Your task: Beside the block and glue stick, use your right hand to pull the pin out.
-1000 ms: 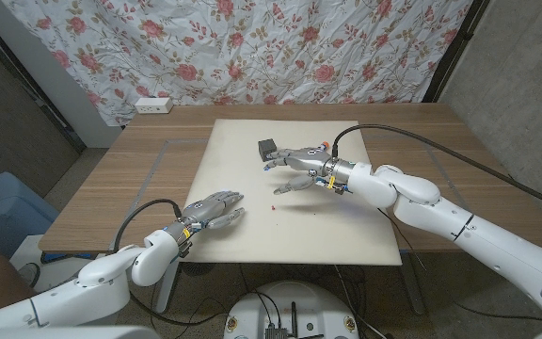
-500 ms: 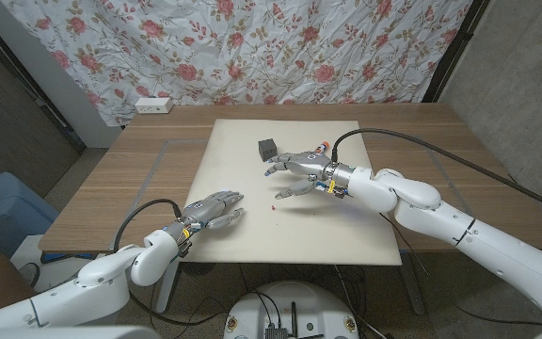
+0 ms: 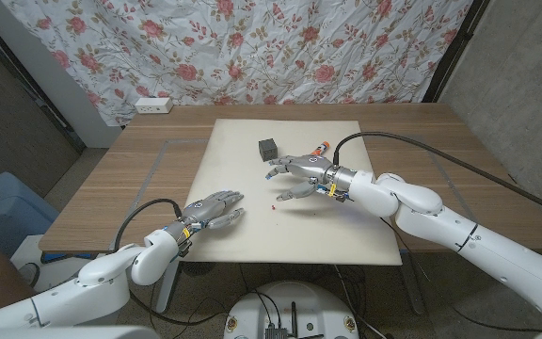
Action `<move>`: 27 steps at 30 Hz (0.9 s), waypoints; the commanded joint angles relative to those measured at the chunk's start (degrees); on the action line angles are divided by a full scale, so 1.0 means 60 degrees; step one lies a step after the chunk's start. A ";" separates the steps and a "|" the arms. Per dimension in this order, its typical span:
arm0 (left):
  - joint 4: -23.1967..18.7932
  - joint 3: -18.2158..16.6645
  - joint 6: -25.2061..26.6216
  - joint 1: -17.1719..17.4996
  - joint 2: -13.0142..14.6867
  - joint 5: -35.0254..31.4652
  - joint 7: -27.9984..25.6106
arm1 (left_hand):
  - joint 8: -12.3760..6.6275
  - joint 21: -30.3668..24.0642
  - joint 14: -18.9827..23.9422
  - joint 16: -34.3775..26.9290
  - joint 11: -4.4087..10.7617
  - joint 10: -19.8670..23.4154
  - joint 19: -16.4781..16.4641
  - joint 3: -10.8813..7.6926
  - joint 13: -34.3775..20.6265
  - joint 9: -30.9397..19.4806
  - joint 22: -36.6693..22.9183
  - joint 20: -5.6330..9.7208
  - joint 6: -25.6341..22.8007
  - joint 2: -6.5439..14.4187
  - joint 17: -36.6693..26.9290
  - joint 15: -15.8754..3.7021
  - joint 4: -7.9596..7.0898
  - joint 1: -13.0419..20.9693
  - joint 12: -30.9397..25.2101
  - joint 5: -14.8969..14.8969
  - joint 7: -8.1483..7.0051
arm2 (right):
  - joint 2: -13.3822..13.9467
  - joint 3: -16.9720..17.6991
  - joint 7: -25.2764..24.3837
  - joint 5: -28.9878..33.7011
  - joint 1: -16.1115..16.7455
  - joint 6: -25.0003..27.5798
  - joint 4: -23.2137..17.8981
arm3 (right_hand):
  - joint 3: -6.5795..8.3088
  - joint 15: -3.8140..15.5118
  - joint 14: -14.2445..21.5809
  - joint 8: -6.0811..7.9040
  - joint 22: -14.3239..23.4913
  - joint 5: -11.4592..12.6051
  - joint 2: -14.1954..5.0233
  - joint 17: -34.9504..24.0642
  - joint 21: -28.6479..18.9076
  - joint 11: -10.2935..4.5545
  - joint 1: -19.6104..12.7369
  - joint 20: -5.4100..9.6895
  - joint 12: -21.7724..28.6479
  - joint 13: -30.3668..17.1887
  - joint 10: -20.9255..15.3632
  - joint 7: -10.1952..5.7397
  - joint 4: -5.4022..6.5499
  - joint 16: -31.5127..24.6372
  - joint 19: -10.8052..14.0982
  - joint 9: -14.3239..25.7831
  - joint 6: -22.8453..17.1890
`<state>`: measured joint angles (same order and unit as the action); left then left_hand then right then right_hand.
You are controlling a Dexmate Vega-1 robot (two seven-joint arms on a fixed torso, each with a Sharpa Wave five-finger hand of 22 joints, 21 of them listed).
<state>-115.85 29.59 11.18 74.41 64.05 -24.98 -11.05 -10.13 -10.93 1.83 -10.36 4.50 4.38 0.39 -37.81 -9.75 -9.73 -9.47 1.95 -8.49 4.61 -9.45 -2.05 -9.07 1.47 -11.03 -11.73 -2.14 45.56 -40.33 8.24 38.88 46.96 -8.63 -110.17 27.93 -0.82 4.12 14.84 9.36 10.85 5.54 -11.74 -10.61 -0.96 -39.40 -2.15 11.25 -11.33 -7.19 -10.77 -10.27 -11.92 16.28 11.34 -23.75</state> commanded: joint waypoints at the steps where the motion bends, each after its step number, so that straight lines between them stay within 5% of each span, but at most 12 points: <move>1: 0.0074 0.0046 -0.0157 -0.0049 0.0013 -0.0057 0.0075 | -0.0059 -0.0037 0.0109 0.0026 -0.0013 0.0086 -0.0042 -0.0104 -0.0042 -0.0034 -0.0046 0.0774 -0.0091 0.1023 -0.0037 -0.0361 0.0039 0.0109 0.0008 0.0028 -0.0019 | -0.0001 -0.0054 -0.0076 0.0162 0.0185 0.0289 -0.0058 | 0.0069 0.0019 0.0091 0.0062 0.0022 0.0018 -0.0080 -0.0027 -0.0055 -0.0027 -0.0119 -0.0007 0.0051 -0.0022 -0.0075 -0.0028 0.0007 -0.0093 0.0065 0.0026 -0.0086; 27: -0.0054 -0.0015 -0.0061 0.0077 0.0111 -0.0039 0.0185 | -0.0049 -0.0026 0.0123 0.0036 -0.0017 0.0086 -0.0058 -0.0289 -0.0042 -0.0037 -0.0045 0.0775 -0.0094 0.1008 -0.0029 -0.0360 0.0110 0.0177 0.0017 0.0055 -0.0031 | -0.0053 -0.0467 -0.0017 0.0920 0.0245 0.0556 -0.0001 | 0.0070 0.0042 0.0131 0.0110 0.0024 0.0001 -0.0053 -0.0050 -0.0046 -0.0087 -0.0373 -0.0028 0.0048 -0.0023 -0.0132 -0.0166 0.0037 -0.0120 0.0142 0.0027 -0.0259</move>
<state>-116.05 29.43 10.53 74.91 64.72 -25.23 -10.53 -10.13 -10.90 1.94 -9.75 4.49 4.36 0.47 -38.99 -9.73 -9.75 -9.44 1.82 -8.47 4.68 -9.45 -2.16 -8.36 1.85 -10.58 -11.41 -2.14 45.54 -42.14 7.58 42.99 48.52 -5.74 -110.59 27.93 -0.41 4.53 15.07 9.36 10.85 5.64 -11.87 -10.61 -1.44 -41.42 -2.35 11.25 -11.32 -7.68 -11.89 -10.27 -12.35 16.47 11.33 -24.87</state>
